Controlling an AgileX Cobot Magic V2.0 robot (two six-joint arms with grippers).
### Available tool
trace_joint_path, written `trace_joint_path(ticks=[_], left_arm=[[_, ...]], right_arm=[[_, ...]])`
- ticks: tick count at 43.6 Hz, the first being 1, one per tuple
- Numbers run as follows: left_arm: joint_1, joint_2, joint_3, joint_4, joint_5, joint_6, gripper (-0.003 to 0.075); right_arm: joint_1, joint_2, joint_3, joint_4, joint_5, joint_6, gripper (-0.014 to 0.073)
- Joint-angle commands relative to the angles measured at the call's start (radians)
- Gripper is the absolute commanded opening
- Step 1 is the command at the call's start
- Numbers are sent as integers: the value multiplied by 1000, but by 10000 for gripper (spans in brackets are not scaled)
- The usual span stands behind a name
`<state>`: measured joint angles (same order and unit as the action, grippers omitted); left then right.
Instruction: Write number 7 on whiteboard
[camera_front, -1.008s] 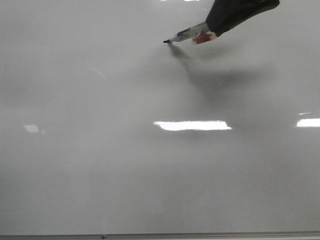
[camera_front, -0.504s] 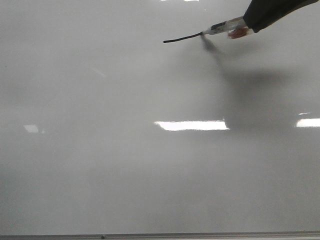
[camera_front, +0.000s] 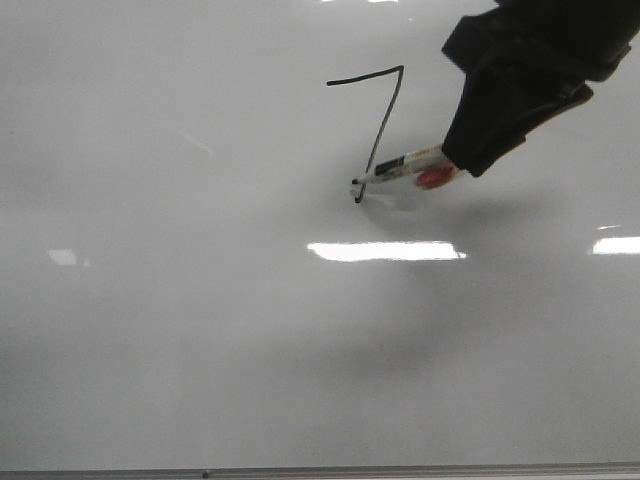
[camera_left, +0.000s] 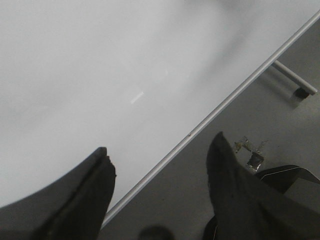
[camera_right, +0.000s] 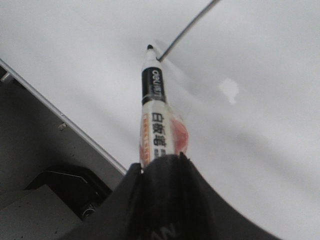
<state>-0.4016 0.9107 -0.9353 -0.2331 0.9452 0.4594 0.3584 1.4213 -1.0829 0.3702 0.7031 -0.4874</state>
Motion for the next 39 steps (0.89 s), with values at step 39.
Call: trace_joint_path(ticks=[39], left_arm=[[-412,416,-212,-209,-165,374,523]], right_arm=[[175,-236,-26,195,282,-497,-117]])
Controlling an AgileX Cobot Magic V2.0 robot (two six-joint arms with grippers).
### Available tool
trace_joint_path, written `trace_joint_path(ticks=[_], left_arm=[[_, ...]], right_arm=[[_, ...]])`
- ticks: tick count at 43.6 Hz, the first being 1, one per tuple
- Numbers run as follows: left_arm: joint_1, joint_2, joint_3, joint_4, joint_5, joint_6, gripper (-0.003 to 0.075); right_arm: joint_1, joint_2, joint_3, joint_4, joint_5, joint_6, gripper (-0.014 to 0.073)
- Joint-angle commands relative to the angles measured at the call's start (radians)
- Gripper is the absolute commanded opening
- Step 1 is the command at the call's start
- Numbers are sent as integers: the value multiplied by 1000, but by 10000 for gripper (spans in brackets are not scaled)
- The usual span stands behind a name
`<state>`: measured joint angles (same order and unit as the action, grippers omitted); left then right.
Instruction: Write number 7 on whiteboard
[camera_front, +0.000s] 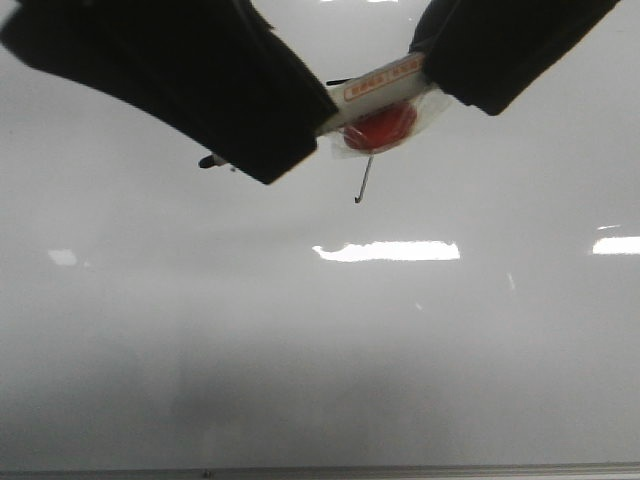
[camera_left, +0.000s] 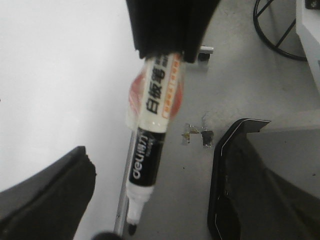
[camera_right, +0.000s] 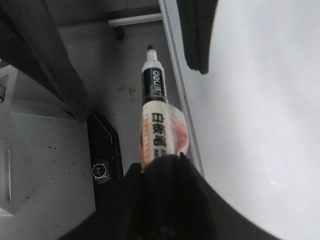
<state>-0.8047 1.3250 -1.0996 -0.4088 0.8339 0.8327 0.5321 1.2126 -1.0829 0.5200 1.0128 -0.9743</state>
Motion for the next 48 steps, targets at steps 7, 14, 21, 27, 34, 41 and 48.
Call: trace_joint_path(ticks=[7,14,21,27,34,41,48], left_arm=[[-9,40,-57,-34,-46,9,452],[-9,42,-57,-34,-40,19,264],[-9,42,-57,-34,-42,19,97],[-9,42,-57,-34,-42,19,22],[-9,42,-57,-30,-42,19,-20],[-6,40,-59,67,-42,-32,-20],[-1,20,-88,409,-3,-372,-20]], right_arm=[[1,-27,-26,45,-31,-10,-117],[1,-27,-26,45,-34,-10,-117],[1,-27,-26,45,-36,-10,-117],[1,-27,-26,45,-45,-10,-99],[0,-27,-26,44,-45,-10,165],[-25,-48,-57,-49,-19,74,466],[-113,-121,-100,-269,32,380,500]])
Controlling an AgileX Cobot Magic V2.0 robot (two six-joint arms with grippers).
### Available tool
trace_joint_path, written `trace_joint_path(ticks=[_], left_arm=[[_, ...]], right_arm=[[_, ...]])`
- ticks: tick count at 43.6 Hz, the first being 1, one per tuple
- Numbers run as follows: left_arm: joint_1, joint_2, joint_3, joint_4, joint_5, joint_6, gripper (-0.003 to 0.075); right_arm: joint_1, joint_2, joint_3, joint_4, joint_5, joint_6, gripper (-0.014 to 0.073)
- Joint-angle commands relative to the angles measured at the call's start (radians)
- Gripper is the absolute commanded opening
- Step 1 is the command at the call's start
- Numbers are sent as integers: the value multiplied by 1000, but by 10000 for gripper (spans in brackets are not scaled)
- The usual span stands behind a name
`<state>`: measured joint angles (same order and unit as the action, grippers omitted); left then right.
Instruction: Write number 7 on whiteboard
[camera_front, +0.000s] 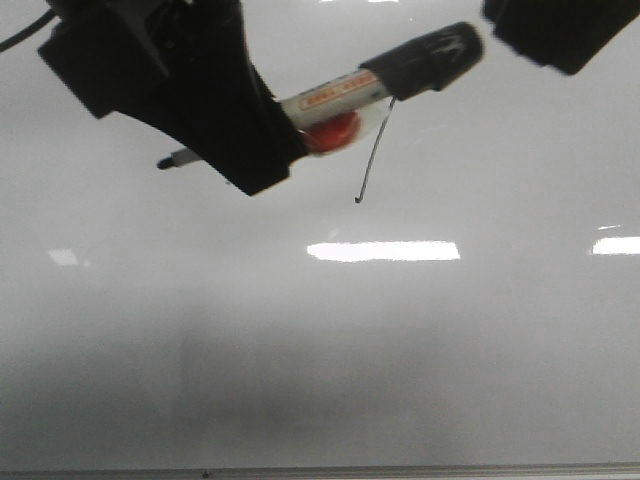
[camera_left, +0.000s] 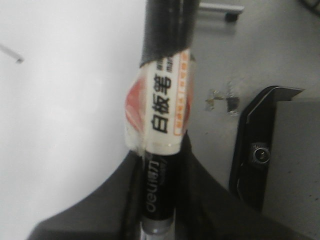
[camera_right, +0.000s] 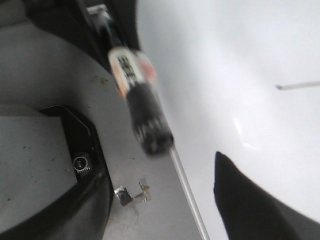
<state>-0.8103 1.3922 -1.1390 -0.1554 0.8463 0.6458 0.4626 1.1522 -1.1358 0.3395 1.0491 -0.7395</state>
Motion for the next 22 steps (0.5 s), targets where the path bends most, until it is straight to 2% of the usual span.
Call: trace_joint_path(ticks=[1,6,11,16,22], left_arm=[[8,-53,-55,202,-3,-220,-20],[62,-79,-84,411,70,-493,-20],[160,-127,-87,512,132,-696,-20],[285,-207,-47,512,120,-755,-20],[434,-303,49,508,25,-822,-20]], right_arm=[[-55,-72,-48,-111,-4,179,496],[-100,-118,-48,-204,19,311,471],[-111,-138,-46,-218,44,334,449],[-111,-138,-46,-218,55,334,435],[-111,-138,-46,-218,54,334,435]])
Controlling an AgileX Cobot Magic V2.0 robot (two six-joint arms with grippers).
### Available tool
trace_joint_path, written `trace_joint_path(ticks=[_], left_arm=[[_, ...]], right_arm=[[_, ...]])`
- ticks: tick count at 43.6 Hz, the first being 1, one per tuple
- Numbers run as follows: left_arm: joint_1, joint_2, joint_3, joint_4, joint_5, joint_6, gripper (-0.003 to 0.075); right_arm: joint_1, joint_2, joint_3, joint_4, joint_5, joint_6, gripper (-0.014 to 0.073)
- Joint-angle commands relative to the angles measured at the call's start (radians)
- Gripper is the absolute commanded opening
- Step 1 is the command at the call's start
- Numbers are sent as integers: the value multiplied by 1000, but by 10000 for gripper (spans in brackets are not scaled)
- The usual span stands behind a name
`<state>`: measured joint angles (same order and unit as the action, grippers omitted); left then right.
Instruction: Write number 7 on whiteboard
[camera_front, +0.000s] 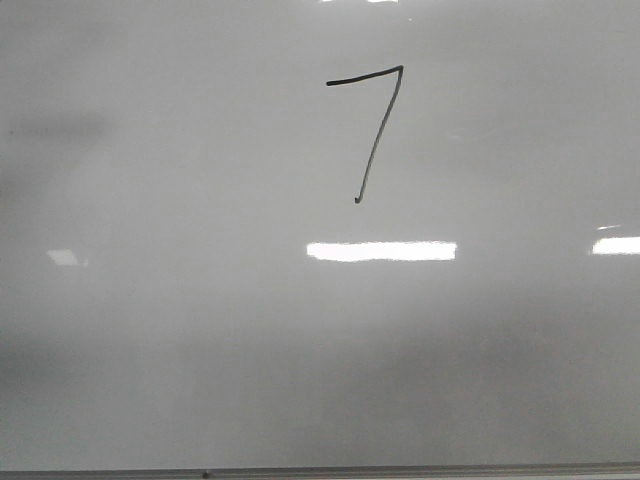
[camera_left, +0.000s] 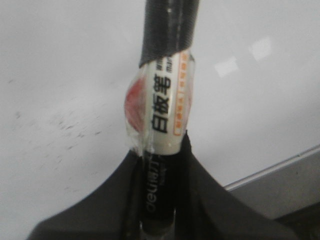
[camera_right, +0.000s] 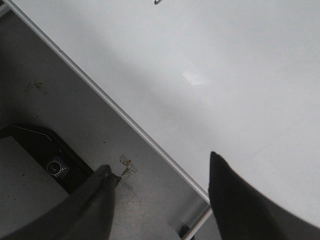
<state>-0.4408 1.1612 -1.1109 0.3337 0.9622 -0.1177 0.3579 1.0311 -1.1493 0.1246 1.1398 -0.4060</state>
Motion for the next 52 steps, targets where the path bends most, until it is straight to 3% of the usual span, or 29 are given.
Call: trace_joint_path(ticks=[1,9,21,44,52], left_arm=[[94,-84,38,19,-115,-69,-20],[256,-120,166,-61,-305,-109,-20],[340,-46,298,-129,-626,-131,-20],[393,209,298,-130,-845,-133,-17],[393,235,298,-130,-884,-133,108]], right_arm=[[-7,-17,-32,-3,-37,1,435],[-7,-17,-31,-3,-37,1,435],[-7,-17,-31,-2,-36,1,435],[-7,-17,-30,-1,-30,1,435],[-7,-17,-30,-1,-30,1,435]])
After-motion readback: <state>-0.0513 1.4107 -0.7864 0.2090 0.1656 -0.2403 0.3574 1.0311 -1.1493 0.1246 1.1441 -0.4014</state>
